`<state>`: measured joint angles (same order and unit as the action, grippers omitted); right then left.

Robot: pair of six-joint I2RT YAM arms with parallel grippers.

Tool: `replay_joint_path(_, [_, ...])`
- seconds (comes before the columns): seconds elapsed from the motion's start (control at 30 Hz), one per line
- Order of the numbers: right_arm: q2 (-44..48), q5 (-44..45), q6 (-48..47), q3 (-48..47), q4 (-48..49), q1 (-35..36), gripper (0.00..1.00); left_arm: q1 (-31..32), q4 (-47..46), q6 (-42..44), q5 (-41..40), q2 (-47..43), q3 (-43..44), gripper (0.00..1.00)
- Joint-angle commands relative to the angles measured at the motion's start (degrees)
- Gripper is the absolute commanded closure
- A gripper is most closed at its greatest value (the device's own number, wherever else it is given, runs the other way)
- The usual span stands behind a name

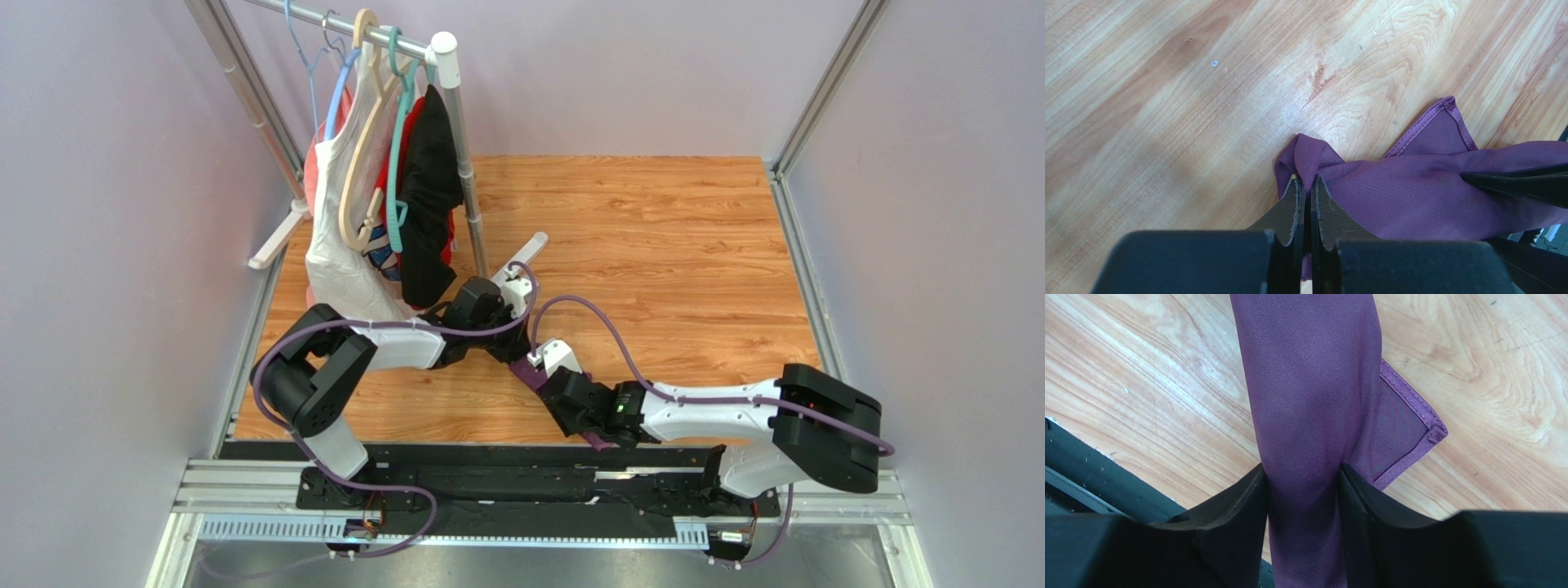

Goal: Fold the napkin, place the utensils inside, and roll it up
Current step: Roll the napkin with the utensil

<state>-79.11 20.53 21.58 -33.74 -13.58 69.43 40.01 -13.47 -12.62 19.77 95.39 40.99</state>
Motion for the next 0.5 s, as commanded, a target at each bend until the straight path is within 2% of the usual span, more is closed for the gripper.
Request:
replay_joint_path(0.0, [-4.5, -3.0, 4.5, 1.7, 1.6, -1.1, 0.62, 0.2, 1.6, 0.8, 0.4, -0.1, 0.7, 0.91])
replay_joint_path(0.03, [-4.6, -3.7, 4.7, 1.9, 1.9, -1.2, 0.66, 0.2, 1.3, 0.7, 0.3, -0.5, 0.7, 0.84])
replay_joint_path(0.07, [-4.8, -5.5, 4.9, 2.1, 2.0, -1.8, 0.78, 0.2, 1.2, 0.4, 0.2, -1.7, 0.1, 0.76])
replay_joint_path(0.1, [-4.5, -6.4, 5.2, 2.4, 2.1, -2.2, 0.85, 0.2, 1.0, -0.2, -0.3, -2.4, -0.1, 0.57])
replay_joint_path(0.17, [-3.8, -9.3, 5.9, 3.3, 2.4, -3.2, 0.97, 0.2, 1.5, -1.1, -1.6, -5.5, -0.9, 0.41])
replay_joint_path(0.2, [-3.2, -10.5, 6.1, 3.7, 2.6, -3.5, 0.98, 0.2, 2.1, -1.8, -3.4, -6.6, -1.0, 0.3])
replay_joint_path(0.27, [-1.5, -14.3, 6.5, 4.9, 3.2, -5.1, 1.0, 0.2, 4.2, -3.0, -5.3, -10.4, -1.7, 0.15])
replay_joint_path(0.37, [0.9, -19.9, 6.8, 7.0, 5.3, -8.2, 1.0, 0.0, 7.1, -5.1, -9.8, -15.3, -3.0, 0.09])
replay_joint_path(0.47, [2.0, -27.2, 6.7, 8.2, 7.4, -11.7, 1.0, -0.2, 10.1, -7.1, -13.8, -19.8, -4.4, 0.07])
